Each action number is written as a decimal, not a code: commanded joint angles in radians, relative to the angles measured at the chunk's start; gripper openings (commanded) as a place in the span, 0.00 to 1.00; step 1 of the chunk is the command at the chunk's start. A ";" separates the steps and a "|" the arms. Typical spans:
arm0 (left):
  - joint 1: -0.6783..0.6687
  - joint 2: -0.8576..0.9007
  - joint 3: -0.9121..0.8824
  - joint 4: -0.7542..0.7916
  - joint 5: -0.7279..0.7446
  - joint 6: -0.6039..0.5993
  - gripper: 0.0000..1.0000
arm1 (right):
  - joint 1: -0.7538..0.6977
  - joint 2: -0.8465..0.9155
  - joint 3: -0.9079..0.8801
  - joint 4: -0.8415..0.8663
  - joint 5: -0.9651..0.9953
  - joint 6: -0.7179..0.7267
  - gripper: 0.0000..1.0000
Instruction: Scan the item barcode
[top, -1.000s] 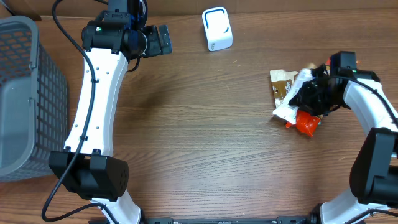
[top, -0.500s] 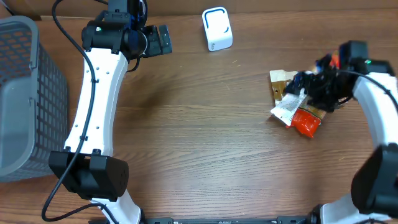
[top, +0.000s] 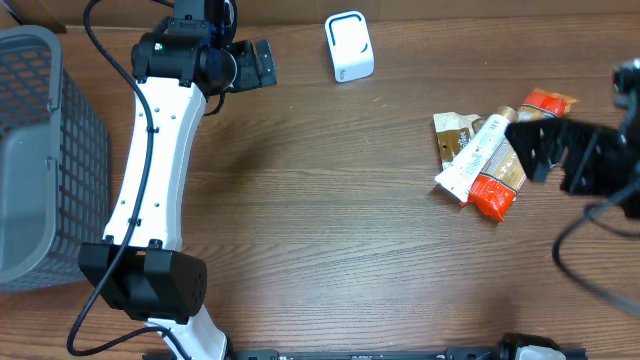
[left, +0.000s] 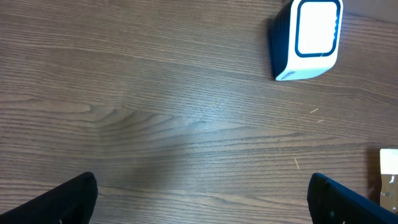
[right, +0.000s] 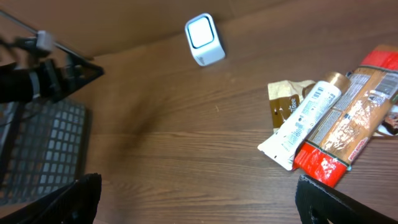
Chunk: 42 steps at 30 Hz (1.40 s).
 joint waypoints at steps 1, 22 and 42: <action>-0.001 0.000 0.010 0.000 -0.003 0.001 1.00 | 0.000 -0.086 0.015 0.000 -0.001 -0.007 1.00; -0.001 0.000 0.010 0.000 -0.003 0.001 1.00 | 0.008 -0.233 -0.185 -0.003 0.202 -0.012 1.00; -0.001 0.000 0.010 0.000 -0.003 0.001 0.99 | 0.148 -0.970 -1.593 1.346 0.221 -0.004 1.00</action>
